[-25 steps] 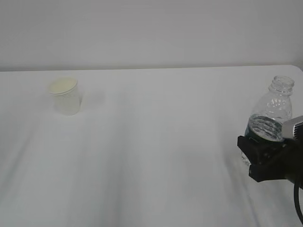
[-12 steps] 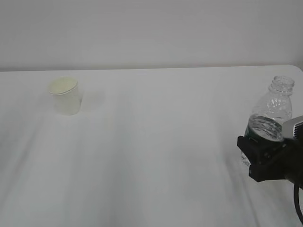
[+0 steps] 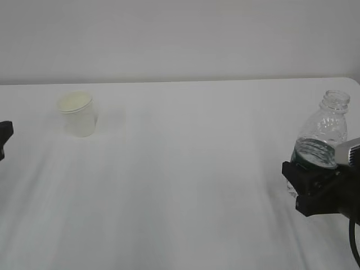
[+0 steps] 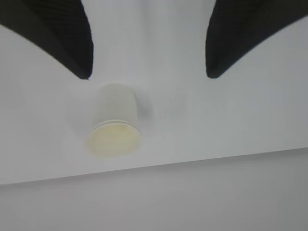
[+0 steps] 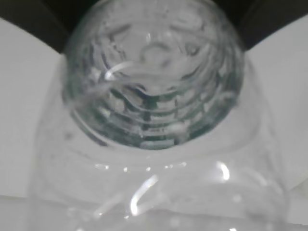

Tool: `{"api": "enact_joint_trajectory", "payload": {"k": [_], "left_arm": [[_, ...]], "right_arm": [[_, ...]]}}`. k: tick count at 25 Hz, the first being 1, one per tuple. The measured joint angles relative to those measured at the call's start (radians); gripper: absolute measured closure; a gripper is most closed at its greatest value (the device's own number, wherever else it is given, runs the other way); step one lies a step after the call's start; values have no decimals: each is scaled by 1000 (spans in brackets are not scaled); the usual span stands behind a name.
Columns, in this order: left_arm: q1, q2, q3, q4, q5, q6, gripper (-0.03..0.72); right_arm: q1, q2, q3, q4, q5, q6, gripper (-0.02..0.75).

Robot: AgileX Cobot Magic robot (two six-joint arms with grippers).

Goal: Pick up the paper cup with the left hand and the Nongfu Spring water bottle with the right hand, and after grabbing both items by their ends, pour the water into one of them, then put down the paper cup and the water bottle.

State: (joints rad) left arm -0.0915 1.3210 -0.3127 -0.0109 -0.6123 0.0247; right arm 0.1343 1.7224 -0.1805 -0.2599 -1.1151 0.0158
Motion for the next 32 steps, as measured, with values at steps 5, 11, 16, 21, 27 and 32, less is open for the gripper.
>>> {"api": "enact_joint_trajectory", "payload": {"k": [5,11,16,21,27,32], "left_arm": [[0,84,114,0,-243,-25,165],[0,176,196,49,-508,-25,165],[0,250,201,141,-525,-25,165],[0,284,201,202,-525,-30,165],[0,285,206,255,-529,-60,165],[0,285,230,258,-530,-74,165]], "right_arm": [[0,0,0,0,0,2,287],[0,0,0,0,0,2,287],[0,0,0,-2,0,2,288],[0,0,0,-10,0,4,288],[0,0,0,-16,0,4,288],[0,0,0,-16,0,4,288]]}}
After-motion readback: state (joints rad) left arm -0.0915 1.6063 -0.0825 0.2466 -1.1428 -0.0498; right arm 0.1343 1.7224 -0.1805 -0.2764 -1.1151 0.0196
